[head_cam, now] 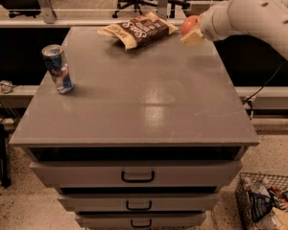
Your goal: Move apple near brown chip bag
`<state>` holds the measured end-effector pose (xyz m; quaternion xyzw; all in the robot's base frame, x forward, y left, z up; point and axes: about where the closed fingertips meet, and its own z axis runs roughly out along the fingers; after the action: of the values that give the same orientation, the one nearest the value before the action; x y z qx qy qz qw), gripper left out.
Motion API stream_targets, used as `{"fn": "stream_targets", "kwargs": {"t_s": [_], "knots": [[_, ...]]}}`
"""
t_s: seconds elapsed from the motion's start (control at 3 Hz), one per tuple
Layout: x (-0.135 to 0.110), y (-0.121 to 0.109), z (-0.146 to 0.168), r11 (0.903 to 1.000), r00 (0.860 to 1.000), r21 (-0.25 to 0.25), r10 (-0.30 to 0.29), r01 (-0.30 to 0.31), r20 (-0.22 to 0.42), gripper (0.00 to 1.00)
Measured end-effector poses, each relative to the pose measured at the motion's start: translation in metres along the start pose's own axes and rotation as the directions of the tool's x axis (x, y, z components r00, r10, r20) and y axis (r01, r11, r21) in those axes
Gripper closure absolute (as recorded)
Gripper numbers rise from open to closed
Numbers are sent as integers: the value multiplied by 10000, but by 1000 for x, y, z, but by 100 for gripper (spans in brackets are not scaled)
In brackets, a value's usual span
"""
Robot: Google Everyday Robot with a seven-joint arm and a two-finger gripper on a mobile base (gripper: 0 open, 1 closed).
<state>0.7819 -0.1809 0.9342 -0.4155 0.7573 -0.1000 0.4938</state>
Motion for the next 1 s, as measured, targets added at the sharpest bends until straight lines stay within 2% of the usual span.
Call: {"fn": "stream_targets", "kwargs": {"t_s": [0.33, 0.67, 1.0], "knots": [[-4, -13, 36, 9998, 9991, 89, -161, 164, -400, 100], [-9, -12, 65, 9993, 9975, -209, -319, 306, -628, 100], [-11, -3, 88, 9967, 9956, -700, -464, 407, -817, 96]]}}
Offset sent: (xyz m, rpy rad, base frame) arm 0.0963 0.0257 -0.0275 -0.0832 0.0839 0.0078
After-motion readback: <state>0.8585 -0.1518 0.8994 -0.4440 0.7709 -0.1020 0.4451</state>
